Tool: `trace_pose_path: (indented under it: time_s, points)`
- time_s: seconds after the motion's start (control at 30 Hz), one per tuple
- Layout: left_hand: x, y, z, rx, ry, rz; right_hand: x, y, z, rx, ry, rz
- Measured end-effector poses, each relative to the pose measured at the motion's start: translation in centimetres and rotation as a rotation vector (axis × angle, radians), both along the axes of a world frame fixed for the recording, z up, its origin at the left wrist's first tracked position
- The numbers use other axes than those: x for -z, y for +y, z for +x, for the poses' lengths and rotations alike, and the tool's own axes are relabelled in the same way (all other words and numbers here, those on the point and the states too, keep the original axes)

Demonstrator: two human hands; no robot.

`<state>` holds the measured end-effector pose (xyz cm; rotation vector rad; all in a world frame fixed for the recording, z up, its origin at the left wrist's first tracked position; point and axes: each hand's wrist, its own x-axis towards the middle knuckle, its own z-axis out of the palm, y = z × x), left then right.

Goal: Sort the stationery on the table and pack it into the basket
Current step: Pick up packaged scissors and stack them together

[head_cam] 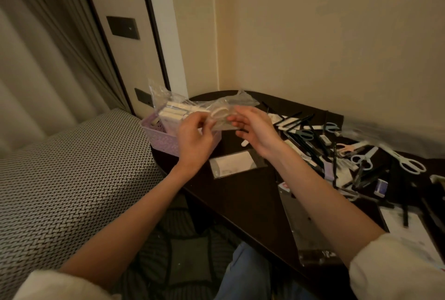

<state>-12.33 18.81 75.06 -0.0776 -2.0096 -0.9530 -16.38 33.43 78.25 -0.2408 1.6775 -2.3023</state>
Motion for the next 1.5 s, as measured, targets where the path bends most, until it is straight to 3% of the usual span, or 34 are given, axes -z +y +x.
trace_pose_path:
  time_s: [0.23, 0.37, 0.57, 0.7, 0.9, 1.0, 1.23, 1.33, 1.5]
  points:
    - [-0.4, -2.5, -2.5, -0.084, -0.161, 0.710, 0.0, -3.7, -2.9, 0.022, 0.054, 0.275]
    - [0.2, -3.9, -3.5, 0.012, -0.190, 1.162, 0.4, -6.0, -4.3, 0.029, 0.072, 0.363]
    - [0.2, -5.6, -4.3, 0.164, -0.218, 1.356, 0.3, -9.9, -6.6, -0.088, 0.130, 0.386]
    - [0.1, -8.5, -4.8, 0.220, -0.332, 1.235, -0.4, -12.0, -8.3, -0.132, 0.160, 0.373]
    - [-0.6, -13.6, -5.4, 0.120, -0.655, 0.804, -0.2, -13.6, -10.8, -0.200, 0.300, 0.578]
    - [-0.5, -14.5, -5.4, 0.054, -0.605, 0.616, 0.4, -14.5, -11.3, -0.222, 0.492, 0.748]
    - [2.7, -15.9, -5.4, -0.307, -0.430, -0.038, 1.8, -15.6, -10.5, -0.249, 1.009, 1.148]
    - [4.1, -16.4, -5.5, -0.343, -0.415, -0.130, 2.6, -15.9, -10.4, -0.361, 1.099, 1.271]
    - [5.8, -17.1, -6.2, -0.434, -0.501, -0.053, 3.2, -17.1, -11.0, -0.520, 1.052, 1.411]
